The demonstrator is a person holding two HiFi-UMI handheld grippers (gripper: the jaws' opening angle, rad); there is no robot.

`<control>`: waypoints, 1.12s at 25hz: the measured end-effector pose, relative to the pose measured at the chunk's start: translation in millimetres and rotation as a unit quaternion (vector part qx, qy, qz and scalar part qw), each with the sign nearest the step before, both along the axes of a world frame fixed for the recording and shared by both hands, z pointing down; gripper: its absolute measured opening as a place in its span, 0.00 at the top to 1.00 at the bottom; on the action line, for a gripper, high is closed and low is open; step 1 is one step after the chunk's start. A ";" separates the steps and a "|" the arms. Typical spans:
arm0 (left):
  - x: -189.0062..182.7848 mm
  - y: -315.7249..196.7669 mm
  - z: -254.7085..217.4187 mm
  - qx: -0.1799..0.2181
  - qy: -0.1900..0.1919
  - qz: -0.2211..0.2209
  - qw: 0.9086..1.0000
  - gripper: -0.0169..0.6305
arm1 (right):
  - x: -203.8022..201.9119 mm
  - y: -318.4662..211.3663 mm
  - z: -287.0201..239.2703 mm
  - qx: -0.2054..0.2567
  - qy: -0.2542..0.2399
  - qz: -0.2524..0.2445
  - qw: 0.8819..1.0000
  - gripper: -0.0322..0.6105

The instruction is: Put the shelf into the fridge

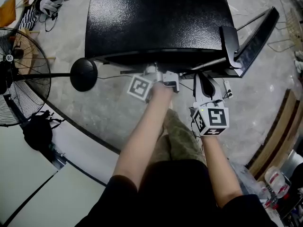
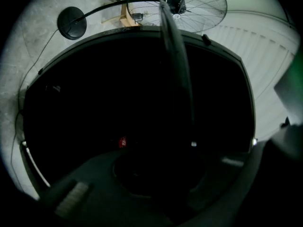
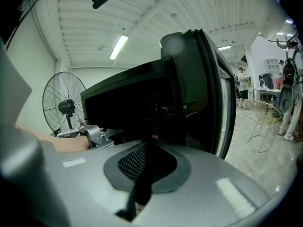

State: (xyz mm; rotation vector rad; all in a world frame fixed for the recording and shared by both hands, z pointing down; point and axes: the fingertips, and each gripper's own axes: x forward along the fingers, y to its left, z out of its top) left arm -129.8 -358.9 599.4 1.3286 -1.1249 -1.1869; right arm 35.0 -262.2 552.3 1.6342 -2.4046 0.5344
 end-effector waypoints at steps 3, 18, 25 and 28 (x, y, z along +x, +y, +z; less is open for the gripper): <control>1.4 -4.3 0.1 0.000 0.002 0.001 1.000 0.94 | 0.9 0.9 1.6 -0.002 -0.003 0.002 1.000 0.95; 1.8 -22.7 0.4 -0.008 0.009 0.001 1.000 0.94 | 2.6 -6.4 0.9 0.001 -0.003 0.004 1.000 0.95; 1.9 -29.5 -0.6 -0.004 0.008 0.000 1.000 0.94 | 5.7 -13.9 0.4 0.005 0.003 0.008 1.000 0.95; 2.3 -32.4 -2.7 -0.002 0.011 0.000 1.000 0.94 | 4.2 -13.7 1.5 0.005 0.005 0.006 1.000 0.95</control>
